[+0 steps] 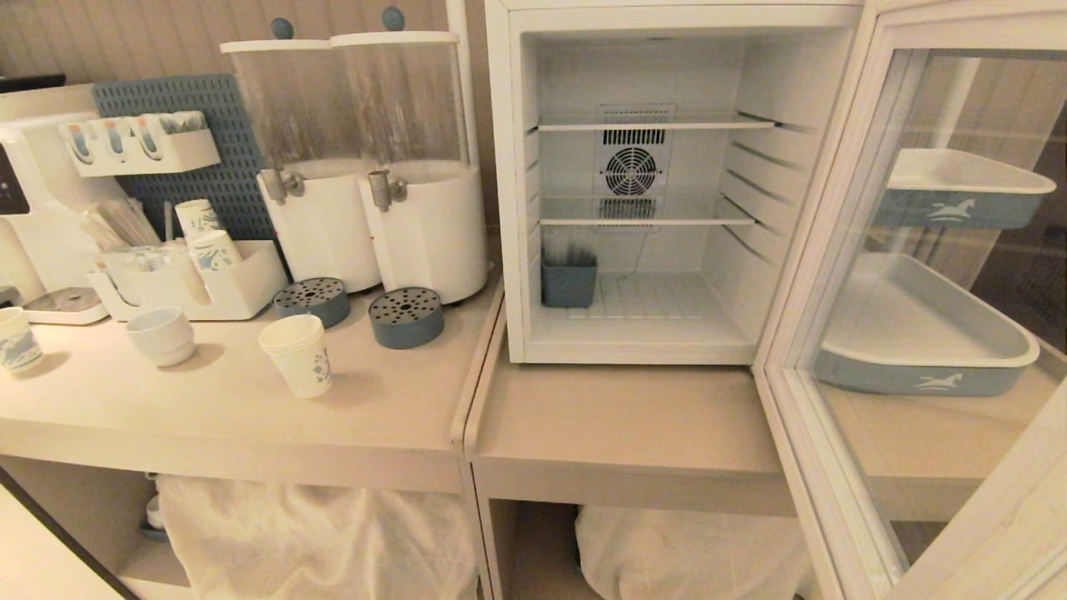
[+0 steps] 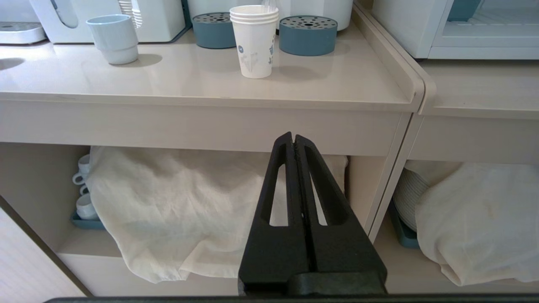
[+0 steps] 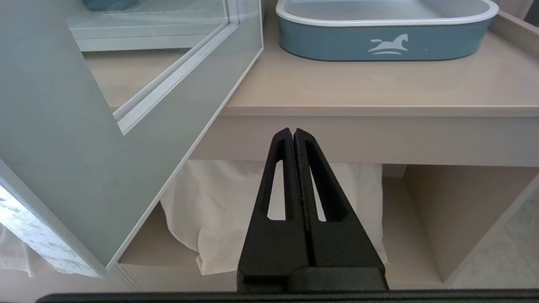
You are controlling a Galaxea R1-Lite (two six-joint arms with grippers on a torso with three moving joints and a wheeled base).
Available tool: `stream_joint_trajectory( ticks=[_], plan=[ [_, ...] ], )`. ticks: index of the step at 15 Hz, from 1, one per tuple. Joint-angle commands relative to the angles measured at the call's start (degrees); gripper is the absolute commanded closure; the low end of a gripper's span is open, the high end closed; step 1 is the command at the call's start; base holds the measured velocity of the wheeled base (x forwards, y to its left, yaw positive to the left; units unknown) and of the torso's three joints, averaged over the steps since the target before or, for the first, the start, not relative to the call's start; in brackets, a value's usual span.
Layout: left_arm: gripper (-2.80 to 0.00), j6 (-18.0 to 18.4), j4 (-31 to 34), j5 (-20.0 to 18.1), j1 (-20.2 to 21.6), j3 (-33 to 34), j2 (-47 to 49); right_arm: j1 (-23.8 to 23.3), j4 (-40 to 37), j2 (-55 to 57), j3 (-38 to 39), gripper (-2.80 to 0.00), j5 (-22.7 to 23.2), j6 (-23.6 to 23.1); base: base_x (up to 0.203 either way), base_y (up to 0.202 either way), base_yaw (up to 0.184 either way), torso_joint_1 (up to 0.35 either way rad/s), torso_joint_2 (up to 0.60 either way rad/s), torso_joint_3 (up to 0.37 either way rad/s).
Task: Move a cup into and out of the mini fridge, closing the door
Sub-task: Put the paper cup in the freezer
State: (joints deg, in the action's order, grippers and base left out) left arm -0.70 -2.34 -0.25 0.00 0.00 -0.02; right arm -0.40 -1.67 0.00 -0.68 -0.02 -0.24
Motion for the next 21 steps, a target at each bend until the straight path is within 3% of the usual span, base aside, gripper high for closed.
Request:
stream_joint_trajectory(
  ticks=[1, 11, 21],
  plan=[
    [0.00, 0.0, 0.0, 0.0, 0.0, 0.8, 0.0, 0.1, 0.0, 0.1, 0.0, 0.00, 0.0, 0.0, 0.000, 0.000, 0.000, 0.000, 0.00, 0.000],
    [0.00, 0.2, -0.3, 0.0, 0.0, 0.9, 0.0, 0.1, 0.0, 0.1, 0.0, 0.00, 0.0, 0.0, -0.009, 0.000, 0.000, 0.000, 0.00, 0.000],
    [0.00, 0.1, -0.3, 0.0, 0.0, 0.9, 0.0, 0.1, 0.0, 0.1, 0.0, 0.00, 0.0, 0.0, -0.194, 0.000, -0.001, 0.003, 0.00, 0.002]
  ],
)
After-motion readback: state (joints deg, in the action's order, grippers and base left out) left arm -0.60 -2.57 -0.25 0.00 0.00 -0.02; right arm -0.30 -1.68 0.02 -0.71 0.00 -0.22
